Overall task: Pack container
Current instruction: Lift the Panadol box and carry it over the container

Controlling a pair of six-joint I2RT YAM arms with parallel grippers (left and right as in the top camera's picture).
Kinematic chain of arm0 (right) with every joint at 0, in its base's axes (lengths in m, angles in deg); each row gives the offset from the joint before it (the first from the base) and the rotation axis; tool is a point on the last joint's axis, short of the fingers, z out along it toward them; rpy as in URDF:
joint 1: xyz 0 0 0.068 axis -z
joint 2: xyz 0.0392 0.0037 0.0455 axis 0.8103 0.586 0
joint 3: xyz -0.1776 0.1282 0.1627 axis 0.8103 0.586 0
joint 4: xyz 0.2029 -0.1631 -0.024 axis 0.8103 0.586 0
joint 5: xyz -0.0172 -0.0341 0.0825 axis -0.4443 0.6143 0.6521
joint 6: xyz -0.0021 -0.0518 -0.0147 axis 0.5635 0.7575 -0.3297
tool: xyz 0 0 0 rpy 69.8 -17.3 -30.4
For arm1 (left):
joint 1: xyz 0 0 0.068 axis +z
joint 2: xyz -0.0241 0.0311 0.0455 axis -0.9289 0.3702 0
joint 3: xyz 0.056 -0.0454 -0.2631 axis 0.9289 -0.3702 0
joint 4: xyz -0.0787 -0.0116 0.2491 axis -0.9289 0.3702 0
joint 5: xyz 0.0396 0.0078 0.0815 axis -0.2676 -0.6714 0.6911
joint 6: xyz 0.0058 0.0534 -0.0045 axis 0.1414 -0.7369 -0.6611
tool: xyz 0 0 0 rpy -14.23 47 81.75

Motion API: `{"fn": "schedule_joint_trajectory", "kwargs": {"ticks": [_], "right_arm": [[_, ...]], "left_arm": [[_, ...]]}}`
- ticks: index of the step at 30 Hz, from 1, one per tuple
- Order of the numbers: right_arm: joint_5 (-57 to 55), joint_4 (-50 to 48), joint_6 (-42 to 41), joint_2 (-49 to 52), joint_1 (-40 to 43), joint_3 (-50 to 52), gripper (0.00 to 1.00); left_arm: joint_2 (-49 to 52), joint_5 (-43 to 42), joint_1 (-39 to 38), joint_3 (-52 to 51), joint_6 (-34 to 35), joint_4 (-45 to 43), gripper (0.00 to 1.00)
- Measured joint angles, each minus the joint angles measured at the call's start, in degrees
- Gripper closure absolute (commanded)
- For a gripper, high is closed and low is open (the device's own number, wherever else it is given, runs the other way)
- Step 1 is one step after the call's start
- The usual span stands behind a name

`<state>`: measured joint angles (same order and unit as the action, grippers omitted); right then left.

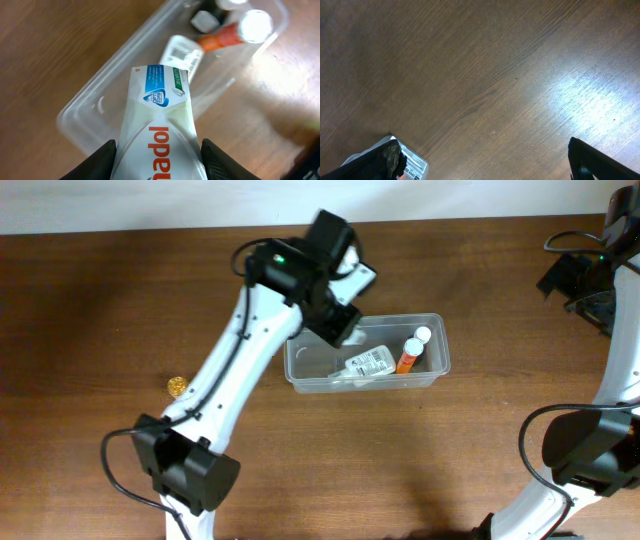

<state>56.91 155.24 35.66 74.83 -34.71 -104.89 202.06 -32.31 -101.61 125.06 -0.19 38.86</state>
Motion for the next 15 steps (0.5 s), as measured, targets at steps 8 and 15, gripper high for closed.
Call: {"fn": "schedule_joint_trajectory", "kwargs": {"ticks": [8, 15], "right_arm": [[0.0, 0.0, 0.0, 0.0, 0.0, 0.0, 0.02], [0.0, 0.0, 0.0, 0.0, 0.0, 0.0, 0.02]], "left_arm": [[0.8, -0.1, -1.7, 0.0, -2.3, -4.1, 0.47], [6.4, -0.2, -1.7, 0.0, -2.5, -7.5, 0.47]]}}
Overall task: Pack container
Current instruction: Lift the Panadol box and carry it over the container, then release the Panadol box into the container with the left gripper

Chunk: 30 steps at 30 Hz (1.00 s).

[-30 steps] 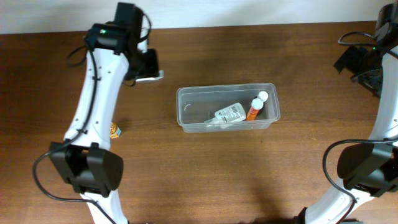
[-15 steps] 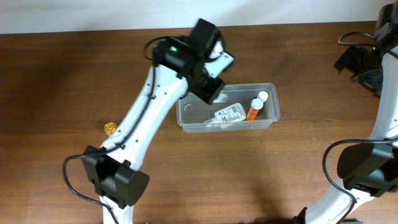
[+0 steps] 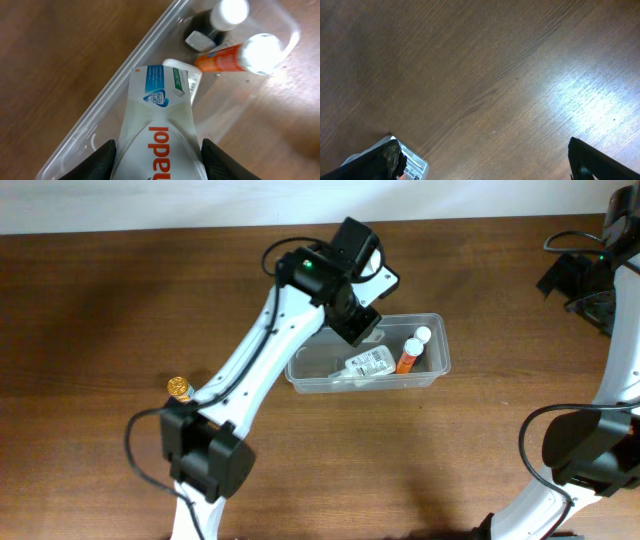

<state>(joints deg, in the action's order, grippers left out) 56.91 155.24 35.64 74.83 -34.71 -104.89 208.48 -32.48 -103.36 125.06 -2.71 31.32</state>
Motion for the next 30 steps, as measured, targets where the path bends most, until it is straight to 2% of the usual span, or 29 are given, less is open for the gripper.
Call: {"fn": "schedule_joint_trajectory", "kwargs": {"ticks": [9, 11, 13, 25, 30], "right_arm": [[0.0, 0.0, 0.0, 0.0, 0.0, 0.0, 0.02], [0.0, 0.0, 0.0, 0.0, 0.0, 0.0, 0.02], [0.0, 0.0, 0.0, 0.0, 0.0, 0.0, 0.02], [0.0, 0.0, 0.0, 0.0, 0.0, 0.0, 0.02], [0.0, 0.0, 0.0, 0.0, 0.0, 0.0, 0.02]], "left_arm": [[4.3, 0.0, 0.0, 0.0, 0.0, -1.3, 0.46], [4.3, 0.0, 0.0, 0.0, 0.0, -1.7, 0.39], [4.3, 0.0, 0.0, 0.0, -0.3, -2.2, 0.37], [4.3, -1.5, 0.0, 0.0, -0.4, -3.7, 0.36], [4.3, -1.7, 0.0, 0.0, -0.4, -3.6, 0.21]]}}
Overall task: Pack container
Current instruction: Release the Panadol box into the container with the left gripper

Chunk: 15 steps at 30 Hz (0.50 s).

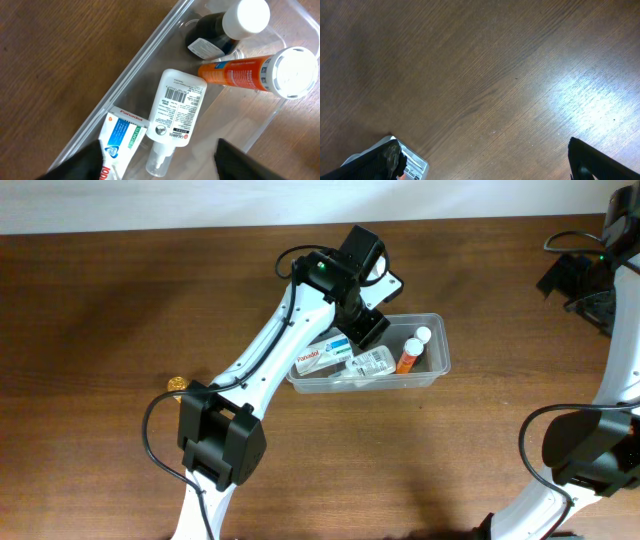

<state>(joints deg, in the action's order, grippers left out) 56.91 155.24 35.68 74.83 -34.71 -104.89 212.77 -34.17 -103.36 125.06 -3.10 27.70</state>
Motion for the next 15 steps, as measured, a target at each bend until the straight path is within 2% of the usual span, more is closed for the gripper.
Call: {"fn": "schedule_joint_trajectory", "kwargs": {"ticks": [2, 4, 8, 15], "right_arm": [[0.0, 0.0, 0.0, 0.0, 0.0, 0.0, 0.02], [0.0, 0.0, -0.1, 0.0, 0.0, 0.0, 0.02], [0.0, 0.0, 0.0, 0.0, 0.0, 0.0, 0.02], [0.0, 0.0, 0.0, 0.0, 0.0, 0.0, 0.02]], "left_arm": [[0.1, 0.0, 0.0, 0.4, 0.4, 0.8, 0.07], [0.4, 0.0, 0.0, 1.9, 1.1, 2.9, 0.01], [0.9, 2.0, 0.0, 7.5, 3.4, 9.9, 0.01], [0.9, 14.4, 0.2, 23.1, 11.1, 23.7, 0.01]]}}
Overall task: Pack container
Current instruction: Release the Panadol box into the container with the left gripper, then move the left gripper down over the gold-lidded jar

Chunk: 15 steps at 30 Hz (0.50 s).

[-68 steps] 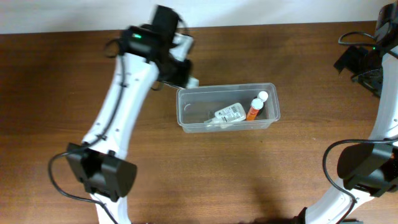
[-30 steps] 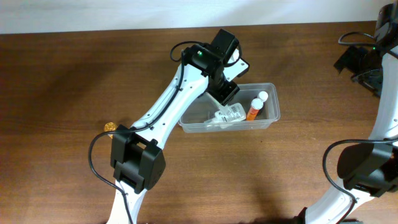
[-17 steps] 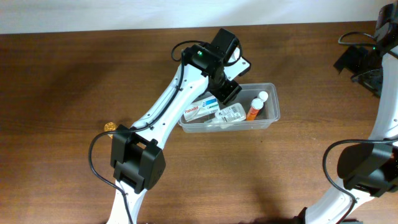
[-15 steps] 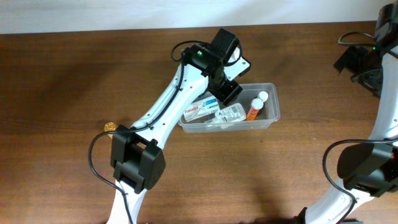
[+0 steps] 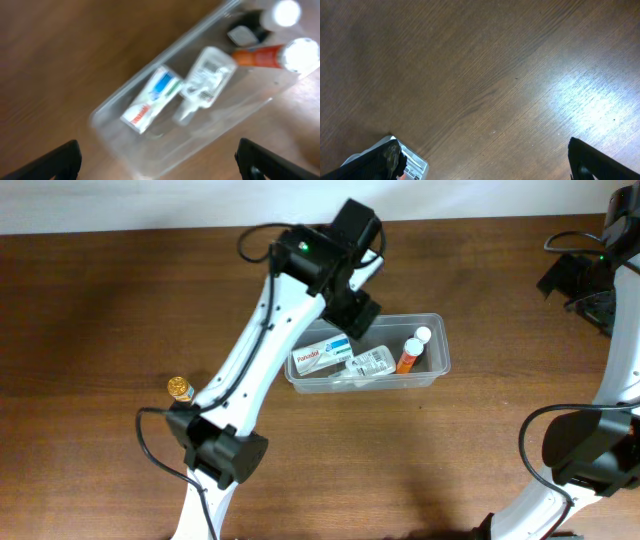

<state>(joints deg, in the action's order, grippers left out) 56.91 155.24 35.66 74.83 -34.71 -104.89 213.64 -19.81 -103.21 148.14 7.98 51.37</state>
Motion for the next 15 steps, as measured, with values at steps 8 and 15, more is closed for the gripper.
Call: {"fn": "schedule_joint_trajectory", "kwargs": {"ticks": [8, 15], "right_arm": [[0.0, 0.0, 0.0, 0.0, 0.0, 0.0, 0.02], [0.0, 0.0, 0.0, 0.0, 0.0, 0.0, 0.02]], "left_arm": [[-0.5, 7.7, 4.4, 9.0, 9.0, 6.0, 0.01], [-1.7, 7.0, 11.3, 6.3, 12.5, 6.0, 0.01]]}}
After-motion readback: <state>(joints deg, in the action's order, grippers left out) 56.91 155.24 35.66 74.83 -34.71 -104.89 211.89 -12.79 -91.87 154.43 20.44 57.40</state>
